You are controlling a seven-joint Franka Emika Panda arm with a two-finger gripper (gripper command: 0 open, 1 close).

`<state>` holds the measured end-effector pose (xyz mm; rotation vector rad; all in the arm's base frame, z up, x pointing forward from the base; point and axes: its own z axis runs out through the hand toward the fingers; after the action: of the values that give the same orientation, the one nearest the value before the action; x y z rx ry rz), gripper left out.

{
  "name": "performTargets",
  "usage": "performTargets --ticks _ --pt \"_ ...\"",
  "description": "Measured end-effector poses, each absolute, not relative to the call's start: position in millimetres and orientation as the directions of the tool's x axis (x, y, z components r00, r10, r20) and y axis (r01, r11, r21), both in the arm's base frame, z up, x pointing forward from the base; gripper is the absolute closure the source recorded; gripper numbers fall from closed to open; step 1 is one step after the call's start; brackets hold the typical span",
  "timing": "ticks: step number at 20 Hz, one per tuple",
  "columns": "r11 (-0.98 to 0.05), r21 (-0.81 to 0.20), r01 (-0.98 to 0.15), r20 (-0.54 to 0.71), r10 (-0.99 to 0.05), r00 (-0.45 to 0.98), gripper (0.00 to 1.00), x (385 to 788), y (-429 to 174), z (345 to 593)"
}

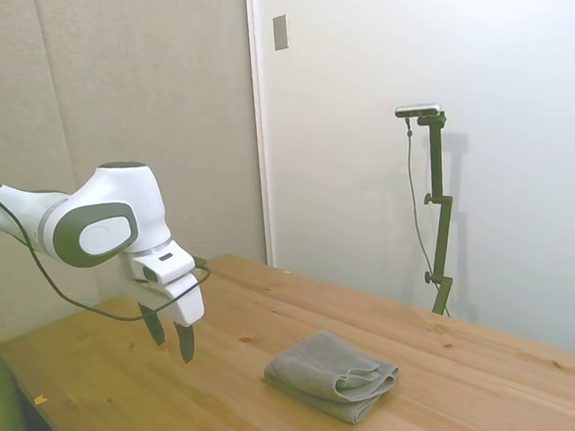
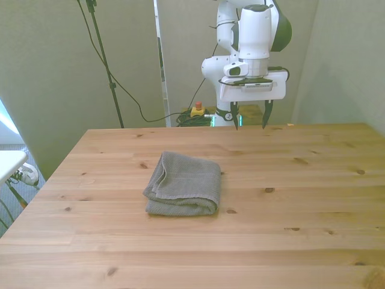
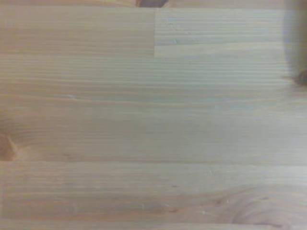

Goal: Unfold the towel

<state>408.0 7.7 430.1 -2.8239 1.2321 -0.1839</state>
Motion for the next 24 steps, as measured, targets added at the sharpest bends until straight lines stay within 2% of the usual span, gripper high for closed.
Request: performTargets --ticks 3,5,9,13,17,24 --pt "-0.664 -0.111 -0.739 0.081 -0.747 0.659 0.0 411.0 0.8 432.4" --pt "-0.618 -0.137 -0.774 0.081 -0.786 0.613 0.0 419.7 -26.5 441.3" --pt "-0.519 -0.181 -0.835 0.085 -0.854 0.513 0.0 446.7 -123.7 461.0" --pt "-0.428 -0.205 -0.88 0.074 -0.904 0.422 0.0 465.6 -218.9 463.1" --pt "-0.376 -0.264 -0.888 0.03 -0.924 0.382 0.0 472.7 -283.9 445.6" --pt "-0.362 -0.328 -0.873 -0.036 -0.918 0.395 0.0 485.1 -305.2 406.2"
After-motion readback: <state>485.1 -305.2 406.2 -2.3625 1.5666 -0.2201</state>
